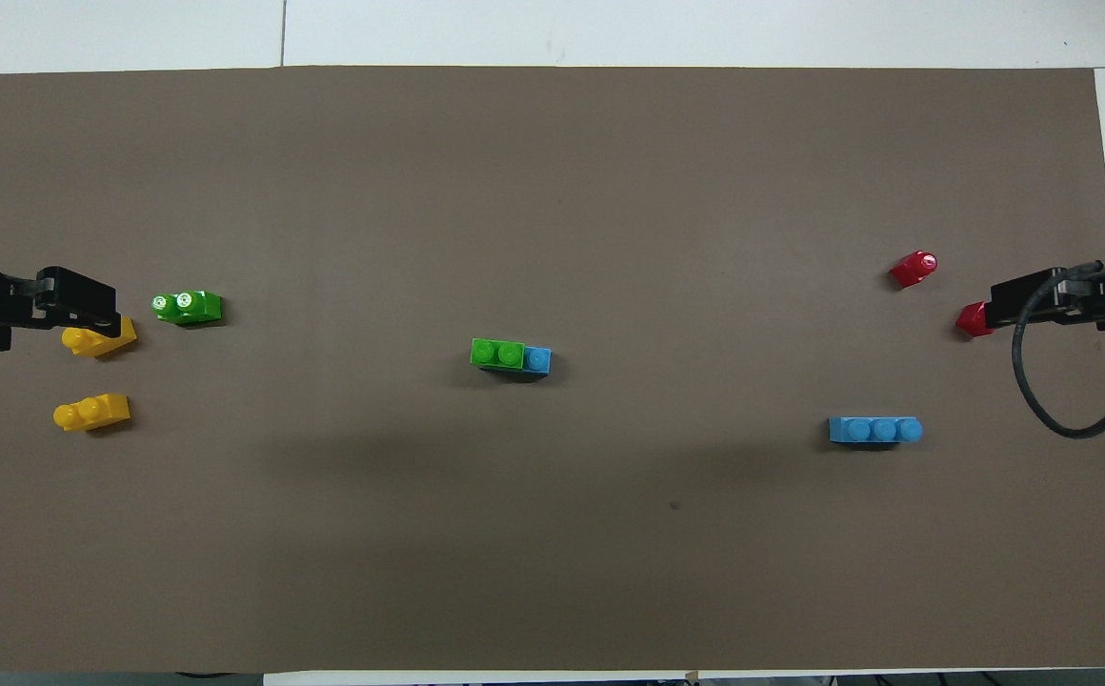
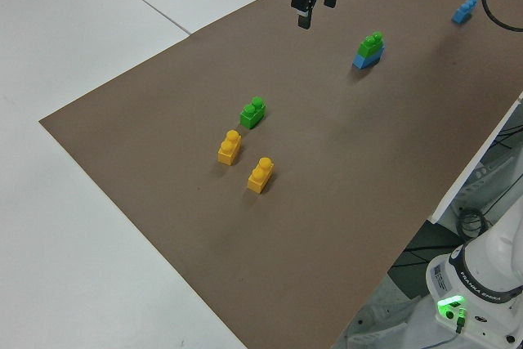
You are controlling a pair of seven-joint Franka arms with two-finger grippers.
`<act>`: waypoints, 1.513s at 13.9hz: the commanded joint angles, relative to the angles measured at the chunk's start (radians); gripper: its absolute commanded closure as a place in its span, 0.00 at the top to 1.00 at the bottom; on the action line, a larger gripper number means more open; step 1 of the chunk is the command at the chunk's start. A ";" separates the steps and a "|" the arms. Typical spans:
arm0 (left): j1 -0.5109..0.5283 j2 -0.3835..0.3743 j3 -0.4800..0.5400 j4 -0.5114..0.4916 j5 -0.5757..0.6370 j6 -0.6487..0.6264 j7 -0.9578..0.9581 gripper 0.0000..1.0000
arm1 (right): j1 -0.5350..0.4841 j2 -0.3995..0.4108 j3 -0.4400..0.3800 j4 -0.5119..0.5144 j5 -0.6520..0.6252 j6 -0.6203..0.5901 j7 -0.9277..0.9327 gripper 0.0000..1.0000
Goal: Remove green block with left arm and hold with right
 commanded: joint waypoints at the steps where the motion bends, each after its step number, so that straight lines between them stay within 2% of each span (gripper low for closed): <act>1: -0.008 0.014 0.007 0.023 0.004 0.004 0.012 1.00 | -0.018 0.008 0.010 0.016 -0.008 -0.026 -0.005 1.00; 13: -0.010 -0.003 0.007 0.002 0.004 -0.030 -0.011 1.00 | -0.021 0.002 0.010 -0.015 0.001 0.022 0.047 1.00; 15: -0.005 -0.006 0.007 0.000 0.004 -0.041 -0.009 1.00 | -0.018 -0.007 0.012 -0.038 0.026 0.022 0.203 1.00; 17: 0.001 -0.030 0.007 -0.049 0.004 -0.036 -0.006 1.00 | -0.013 -0.007 0.010 -0.050 0.059 0.020 0.360 1.00; 19: -0.010 -0.041 0.005 -0.069 0.007 -0.035 -0.008 1.00 | -0.010 -0.005 0.012 -0.063 0.114 0.023 0.608 1.00; 21: -0.013 -0.041 0.002 -0.070 0.006 -0.036 -0.040 1.00 | -0.003 -0.001 0.017 -0.064 0.147 0.026 0.777 1.00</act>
